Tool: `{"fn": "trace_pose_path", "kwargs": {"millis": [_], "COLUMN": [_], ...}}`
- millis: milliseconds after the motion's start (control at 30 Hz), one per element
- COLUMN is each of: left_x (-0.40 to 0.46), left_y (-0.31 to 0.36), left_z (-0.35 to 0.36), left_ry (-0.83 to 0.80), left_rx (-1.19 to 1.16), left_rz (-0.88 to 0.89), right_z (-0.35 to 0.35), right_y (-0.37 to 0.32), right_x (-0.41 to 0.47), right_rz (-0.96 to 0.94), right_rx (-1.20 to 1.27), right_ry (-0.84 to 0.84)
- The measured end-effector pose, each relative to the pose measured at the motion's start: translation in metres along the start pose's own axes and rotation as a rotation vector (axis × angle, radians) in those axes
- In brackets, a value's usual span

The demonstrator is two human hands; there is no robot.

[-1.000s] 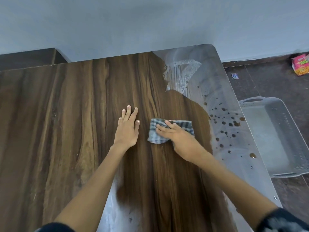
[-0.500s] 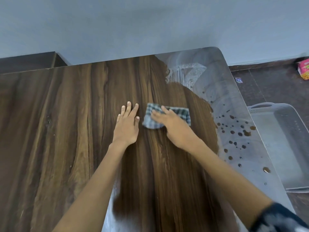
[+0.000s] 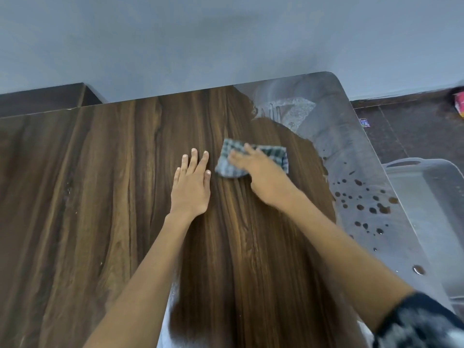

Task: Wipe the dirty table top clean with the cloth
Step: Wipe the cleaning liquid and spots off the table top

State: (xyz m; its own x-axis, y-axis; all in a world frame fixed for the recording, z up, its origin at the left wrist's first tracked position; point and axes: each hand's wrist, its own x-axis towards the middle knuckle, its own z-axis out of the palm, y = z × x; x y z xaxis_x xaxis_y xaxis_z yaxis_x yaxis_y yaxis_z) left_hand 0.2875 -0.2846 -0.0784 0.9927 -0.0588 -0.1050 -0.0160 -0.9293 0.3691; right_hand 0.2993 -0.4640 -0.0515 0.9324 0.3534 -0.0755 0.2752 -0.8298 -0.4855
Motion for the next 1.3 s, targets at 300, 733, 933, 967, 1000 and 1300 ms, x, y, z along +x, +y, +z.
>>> {"fn": "trace_pose_path", "kwargs": {"millis": [300,733,933,967,1000,1300], "left_x": [0.016,0.061,0.059,0.061,0.062,0.081], "left_y": [-0.002,0.002,0.0,-0.001,-0.002,-0.005], "left_z": [-0.003,-0.002,0.002,0.002,0.002,-0.004], "left_ry": [-0.051,0.0,0.082,0.079,0.075,0.022], "left_rx": [0.056,0.105,0.159,0.16,0.159,0.162], "left_rz": [0.023,0.018,0.049,0.054,0.057,0.041], "right_z": [-0.033,-0.018,-0.038,-0.033,-0.028,-0.031], "right_y": [0.048,0.049,0.048,0.04,0.032,0.065], "right_x": [0.031,0.02,0.121,0.129,0.13,0.076], "right_rz": [0.284,0.066,0.287,0.285,0.256,0.148], "right_rx": [-0.032,0.027,-0.003,0.022,0.04,0.036], "right_ry": [0.132,0.115,0.174,0.168,0.144,0.158]}}
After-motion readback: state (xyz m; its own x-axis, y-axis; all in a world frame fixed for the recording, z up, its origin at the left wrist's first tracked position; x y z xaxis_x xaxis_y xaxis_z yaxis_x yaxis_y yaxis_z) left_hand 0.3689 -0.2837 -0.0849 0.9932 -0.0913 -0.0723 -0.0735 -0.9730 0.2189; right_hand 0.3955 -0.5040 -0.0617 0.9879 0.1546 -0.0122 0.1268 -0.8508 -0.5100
